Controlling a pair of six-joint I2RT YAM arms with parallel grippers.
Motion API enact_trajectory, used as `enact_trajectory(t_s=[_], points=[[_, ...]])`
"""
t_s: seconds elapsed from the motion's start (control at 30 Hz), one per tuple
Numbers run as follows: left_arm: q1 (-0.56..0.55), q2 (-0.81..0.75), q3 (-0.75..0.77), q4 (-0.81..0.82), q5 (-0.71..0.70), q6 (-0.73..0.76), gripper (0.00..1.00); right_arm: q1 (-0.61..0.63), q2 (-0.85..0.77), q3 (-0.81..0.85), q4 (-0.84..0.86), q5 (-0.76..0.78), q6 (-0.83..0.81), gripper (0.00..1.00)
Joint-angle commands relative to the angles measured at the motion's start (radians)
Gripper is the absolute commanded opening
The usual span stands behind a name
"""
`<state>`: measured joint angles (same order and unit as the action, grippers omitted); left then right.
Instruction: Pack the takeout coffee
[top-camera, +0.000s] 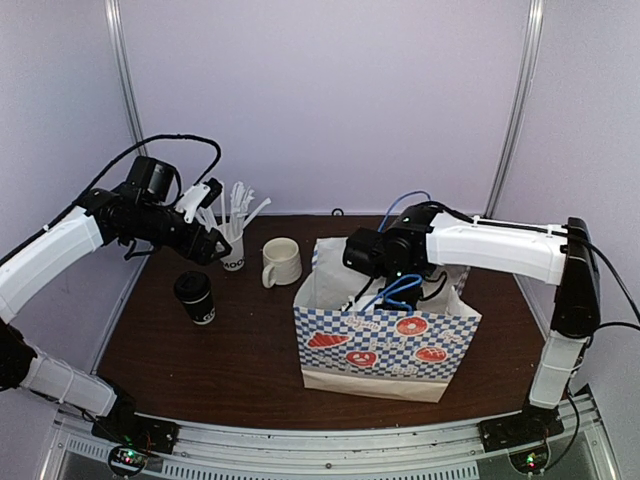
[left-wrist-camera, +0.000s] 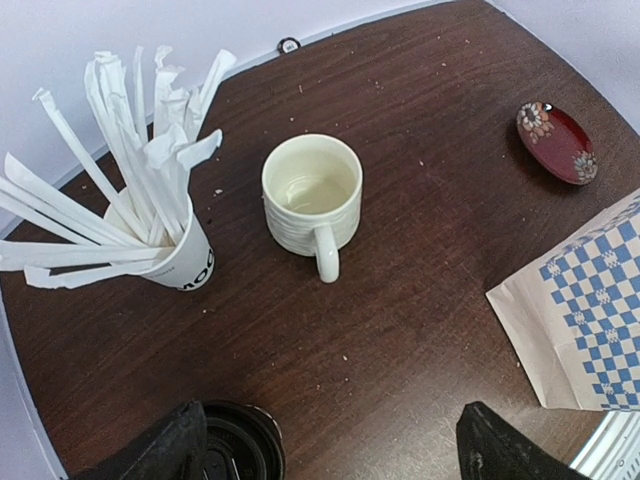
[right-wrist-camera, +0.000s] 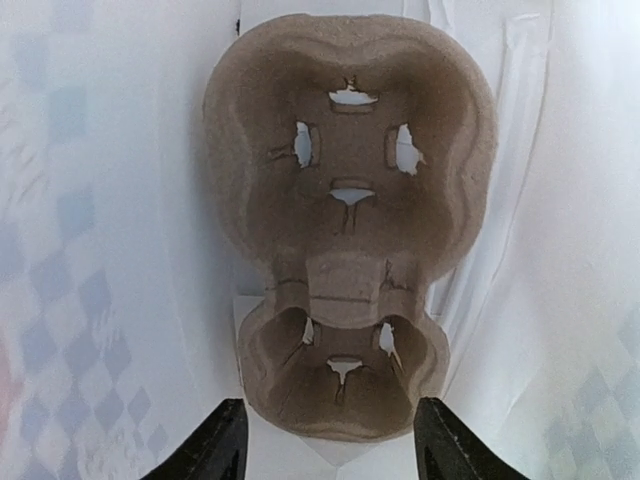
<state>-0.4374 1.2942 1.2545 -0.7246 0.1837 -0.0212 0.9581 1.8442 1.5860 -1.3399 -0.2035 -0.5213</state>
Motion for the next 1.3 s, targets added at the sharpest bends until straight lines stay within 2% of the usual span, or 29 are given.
enact_trajectory(t_s=[0.0, 0.23, 0.4, 0.6, 0.7, 0.9, 1.07, 1.27], points=[[0.011, -0.014, 0.056, -0.049, 0.003, -0.029, 0.90, 0.004, -0.095, 0.042, -0.030, 0.028, -0.037, 0.61], [0.011, -0.034, 0.087, -0.142, -0.046, -0.037, 0.86, -0.004, -0.197, 0.086, -0.074, 0.005, -0.104, 0.63], [0.011, -0.021, 0.096, -0.253, -0.143, -0.088, 0.83, -0.041, -0.252, 0.149, -0.092, -0.043, -0.127, 0.65], [0.024, 0.018, 0.090, -0.341, -0.289, -0.099, 0.93, -0.138, -0.292, 0.255, -0.128, -0.181, -0.138, 0.66], [0.048, 0.060, 0.088, -0.346, -0.296, -0.105, 0.97, -0.189, -0.315, 0.289, -0.128, -0.227, -0.137, 0.68], [0.085, 0.182, 0.118, -0.360, -0.266, -0.100, 0.97, -0.242, -0.376, 0.300, -0.107, -0.296, -0.114, 0.69], [0.110, 0.257, 0.142, -0.360, -0.279, -0.098, 0.92, -0.308, -0.424, 0.301, -0.102, -0.395, -0.096, 0.70], [0.118, 0.306, 0.161, -0.358, -0.269, -0.094, 0.89, -0.358, -0.450, 0.282, -0.087, -0.421, -0.089, 0.71]])
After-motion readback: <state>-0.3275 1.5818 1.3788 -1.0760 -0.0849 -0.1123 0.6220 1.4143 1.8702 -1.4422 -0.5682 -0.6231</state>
